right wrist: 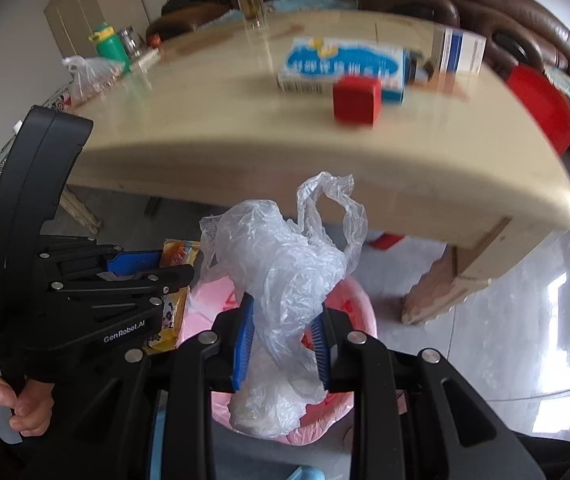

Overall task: Collect trash
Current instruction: 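Carry the snack bar and clear plastic bag down over the pink bin, then open the left tool over the bin while the right tool releases the plastic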

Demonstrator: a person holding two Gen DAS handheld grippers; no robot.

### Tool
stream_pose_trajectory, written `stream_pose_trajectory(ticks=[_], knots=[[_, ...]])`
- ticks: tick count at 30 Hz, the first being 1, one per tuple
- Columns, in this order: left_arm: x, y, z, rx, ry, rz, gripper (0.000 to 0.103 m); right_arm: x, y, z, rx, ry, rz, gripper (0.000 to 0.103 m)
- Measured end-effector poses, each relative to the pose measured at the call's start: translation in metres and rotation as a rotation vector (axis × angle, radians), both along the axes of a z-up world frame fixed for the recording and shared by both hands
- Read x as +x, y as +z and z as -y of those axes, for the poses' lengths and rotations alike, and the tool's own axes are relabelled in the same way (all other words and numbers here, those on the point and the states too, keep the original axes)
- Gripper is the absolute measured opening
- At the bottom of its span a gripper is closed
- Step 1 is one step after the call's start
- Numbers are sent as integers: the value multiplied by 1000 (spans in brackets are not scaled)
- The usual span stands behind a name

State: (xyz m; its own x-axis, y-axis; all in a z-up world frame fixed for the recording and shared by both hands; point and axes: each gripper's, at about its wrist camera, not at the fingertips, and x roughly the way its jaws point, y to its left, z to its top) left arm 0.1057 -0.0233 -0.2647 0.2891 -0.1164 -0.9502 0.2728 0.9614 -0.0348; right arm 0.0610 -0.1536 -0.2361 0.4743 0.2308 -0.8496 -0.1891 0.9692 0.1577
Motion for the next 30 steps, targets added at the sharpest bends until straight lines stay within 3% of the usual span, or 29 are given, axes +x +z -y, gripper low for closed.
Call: stream_pose_trajectory(ticks=[8,15,23,30], knots=[[14,-35,2,28,7,-83,25,15,-41,1,4,13,-101,26],[30,-71,5,7,16,-201,25,26,-78,7,31,12,-209,26],[38,-109,13,50,2,-270,25,36,-116,2,37,33,-310,27],[45,-127,15,31,12,-313,25,40,-131,1,37,37,-351,29]])
